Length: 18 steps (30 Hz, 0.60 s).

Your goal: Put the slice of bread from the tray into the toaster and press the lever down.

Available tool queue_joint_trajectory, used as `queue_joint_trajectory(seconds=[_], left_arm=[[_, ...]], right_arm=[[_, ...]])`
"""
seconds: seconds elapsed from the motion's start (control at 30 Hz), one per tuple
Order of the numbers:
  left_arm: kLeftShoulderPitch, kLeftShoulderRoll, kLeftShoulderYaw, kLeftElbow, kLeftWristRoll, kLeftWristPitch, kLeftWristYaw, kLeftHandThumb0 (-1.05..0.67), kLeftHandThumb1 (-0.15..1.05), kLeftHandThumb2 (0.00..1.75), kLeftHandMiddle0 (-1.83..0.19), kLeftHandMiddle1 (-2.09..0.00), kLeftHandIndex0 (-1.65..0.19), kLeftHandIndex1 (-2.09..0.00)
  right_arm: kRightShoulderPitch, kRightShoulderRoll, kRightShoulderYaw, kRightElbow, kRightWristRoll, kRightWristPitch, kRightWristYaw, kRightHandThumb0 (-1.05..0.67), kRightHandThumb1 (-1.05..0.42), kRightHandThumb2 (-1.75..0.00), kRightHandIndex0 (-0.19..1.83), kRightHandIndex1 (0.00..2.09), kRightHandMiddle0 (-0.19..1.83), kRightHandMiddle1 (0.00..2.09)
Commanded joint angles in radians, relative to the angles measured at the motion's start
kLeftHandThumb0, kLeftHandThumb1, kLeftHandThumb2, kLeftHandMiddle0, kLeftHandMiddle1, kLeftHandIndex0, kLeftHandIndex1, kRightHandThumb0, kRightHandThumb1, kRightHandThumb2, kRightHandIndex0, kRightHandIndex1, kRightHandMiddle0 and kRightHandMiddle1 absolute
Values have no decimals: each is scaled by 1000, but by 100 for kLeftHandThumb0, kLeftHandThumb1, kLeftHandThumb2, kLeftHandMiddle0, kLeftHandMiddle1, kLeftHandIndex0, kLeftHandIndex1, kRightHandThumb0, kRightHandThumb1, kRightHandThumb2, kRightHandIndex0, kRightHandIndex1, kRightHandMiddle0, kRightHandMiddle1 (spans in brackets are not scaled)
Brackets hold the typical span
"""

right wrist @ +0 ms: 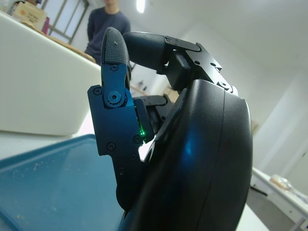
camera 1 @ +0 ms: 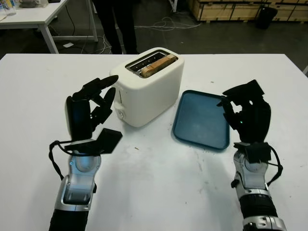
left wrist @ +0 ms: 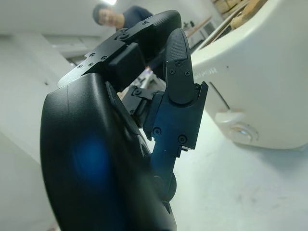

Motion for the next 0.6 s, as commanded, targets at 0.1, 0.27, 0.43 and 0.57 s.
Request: queue_joint_trajectory(seconds=[0.1,0.27,0.43,0.57], left_arm=[[13,-40,15,-9,-35,-12,11,-43,92,27,-51,-172,-46,-135],[19,-50,20,19,-5,-26,52,-44,92,25,-58,-174,-37,-160],[17,-48,18,39,6,-47,70,-42,92,25,-61,-175,-37,-163],[14,-50,15,41,10,-43,73,-43,92,24,-64,-175,-41,-161]], right_arm=[[-38,8,-8,-4,15,37,-17,-47,-92,-26,71,145,76,82],[-37,15,-12,-17,24,60,-23,-44,-92,-21,77,127,95,39],[-36,18,-10,-26,20,73,-31,-45,-92,-21,78,122,100,28],[-30,22,-7,-42,22,83,-30,-45,-92,-21,77,130,104,25]])
